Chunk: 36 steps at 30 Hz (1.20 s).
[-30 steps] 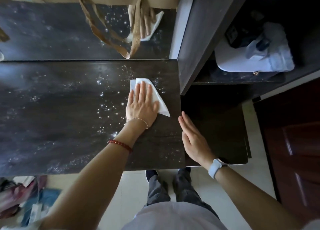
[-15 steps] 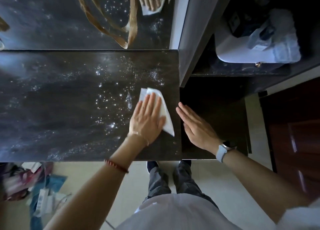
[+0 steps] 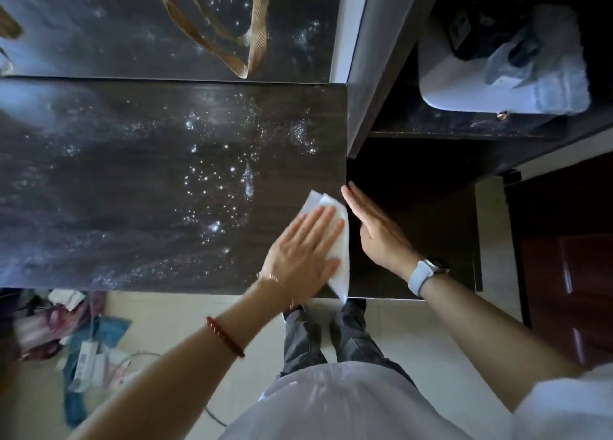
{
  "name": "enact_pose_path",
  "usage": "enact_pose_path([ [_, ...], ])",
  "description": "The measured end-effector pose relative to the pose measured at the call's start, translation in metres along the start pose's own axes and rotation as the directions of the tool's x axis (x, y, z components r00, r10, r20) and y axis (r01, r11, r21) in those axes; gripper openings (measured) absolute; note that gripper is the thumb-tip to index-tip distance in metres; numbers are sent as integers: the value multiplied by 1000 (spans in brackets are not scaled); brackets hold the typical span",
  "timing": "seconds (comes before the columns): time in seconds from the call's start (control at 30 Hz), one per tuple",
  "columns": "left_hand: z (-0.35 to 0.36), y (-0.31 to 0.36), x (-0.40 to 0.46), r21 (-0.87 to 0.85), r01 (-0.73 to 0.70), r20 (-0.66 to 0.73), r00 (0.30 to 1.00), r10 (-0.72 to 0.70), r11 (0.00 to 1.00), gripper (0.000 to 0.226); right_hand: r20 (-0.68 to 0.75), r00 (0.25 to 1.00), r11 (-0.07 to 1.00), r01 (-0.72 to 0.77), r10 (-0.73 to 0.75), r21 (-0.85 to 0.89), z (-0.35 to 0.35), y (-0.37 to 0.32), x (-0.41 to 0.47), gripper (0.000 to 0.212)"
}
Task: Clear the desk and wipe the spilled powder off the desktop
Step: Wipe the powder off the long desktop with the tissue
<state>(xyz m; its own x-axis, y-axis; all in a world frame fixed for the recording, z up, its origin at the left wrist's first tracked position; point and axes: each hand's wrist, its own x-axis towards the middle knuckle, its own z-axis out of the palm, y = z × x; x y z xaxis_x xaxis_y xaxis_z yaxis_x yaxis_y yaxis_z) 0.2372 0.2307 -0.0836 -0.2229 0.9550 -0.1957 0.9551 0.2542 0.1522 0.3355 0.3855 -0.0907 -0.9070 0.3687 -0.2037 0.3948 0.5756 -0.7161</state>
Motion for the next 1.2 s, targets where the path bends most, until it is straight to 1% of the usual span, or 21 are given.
enact_pose_path([
  [0.03, -5, -9, 16, 1, 59, -11, 998, -59, 998, 59, -8, 1000, 1000, -22, 22, 15, -2, 1, -1, 64],
  [0.1, -18, -27, 47, 19, 159, -31, 987, -158, 987, 62, -23, 993, 992, -112, 113, 52, -6, 1, -4, 58],
  [0.17, -28, -37, 70, 20, 223, 32, 974, -224, 975, 62, -35, 983, 982, -180, 182, 58, -8, -2, -9, 53],
  [0.23, -30, -31, 67, -6, 257, 53, 965, -256, 966, 61, -61, 982, 984, -174, 177, 46, -7, -8, -15, 49],
  [0.27, -27, -24, 54, -11, 235, 36, 971, -234, 972, 60, -85, 985, 989, -147, 149, 33, -4, -11, -18, 47],
  [0.33, -19, -6, 14, -34, 186, 16, 982, -186, 982, 58, -127, 989, 997, -82, 79, -17, 4, -19, -21, 46],
  [0.37, -15, -1, -6, -52, 191, 26, 981, -190, 980, 57, -138, 989, 997, -60, 52, -50, 9, -23, -22, 47],
  [0.43, -9, -2, -40, -65, 269, 27, 963, -268, 961, 53, -159, 987, 991, -52, 31, -127, 21, -31, -19, 51],
  [0.5, -9, -15, -61, -84, 375, 2, 927, -376, 923, 53, -188, 982, 958, -72, 19, -277, 29, -40, -13, 49],
  [0.57, -11, -33, -72, -53, 441, -3, 897, -442, 896, 55, -183, 983, 909, -87, 11, -408, 38, -49, -5, 51],
  [0.63, -18, -51, -69, -43, 495, 30, 869, -495, 868, 60, -185, 982, 885, -121, 40, -449, 49, -58, 2, 54],
  [0.7, -26, -63, -54, -88, 499, 54, 867, -496, 862, 67, -226, 969, 876, -192, 98, -443, 58, -64, 9, 54],
  [0.77, -30, -72, -32, -118, 448, 46, 894, -446, 886, 70, -283, 948, 860, -263, 146, -438, 65, -67, 13, 54],
  [0.83, -28, -81, -9, -80, 350, -8, 936, -352, 933, 69, -330, 927, 834, -320, 177, -449, 69, -69, 16, 55],
  [0.93, -28, -99, 27, -12, 211, -38, 977, -212, 977, 69, -417, 874, 791, -433, 249, -433, 73, -75, 23, 56],
  [0.97, -29, -103, 35, 15, 159, -46, 986, -158, 987, 68, -441, 855, 778, -465, 272, -422, 74, -77, 24, 56],
  [1.03, -31, -108, 43, 84, -7, -30, 1000, 9, 996, 64, -495, 812, 759, -524, 309, -386, 77, -80, 25, 54],
  [1.07, -30, -109, 40, 125, -116, -11, 993, 118, 985, 61, -516, 795, 757, -541, 319, -365, 78, -81, 25, 54],
  [1.13, -27, -113, 29, 164, -330, 38, 944, 328, 930, 59, -543, 777, 769, -547, 319, -331, 79, -81, 23, 52],
  [1.17, -28, -116, 27, 173, -394, 52, 919, 391, 902, 59, -554, 769, 773, -549, 319, -317, 80, -81, 22, 51],
  [1.2, -29, -119, 31, 192, -417, 56, 909, 414, 889, 59, -567, 759, 776, -554, 320, -302, 81, -81, 22, 50],
])
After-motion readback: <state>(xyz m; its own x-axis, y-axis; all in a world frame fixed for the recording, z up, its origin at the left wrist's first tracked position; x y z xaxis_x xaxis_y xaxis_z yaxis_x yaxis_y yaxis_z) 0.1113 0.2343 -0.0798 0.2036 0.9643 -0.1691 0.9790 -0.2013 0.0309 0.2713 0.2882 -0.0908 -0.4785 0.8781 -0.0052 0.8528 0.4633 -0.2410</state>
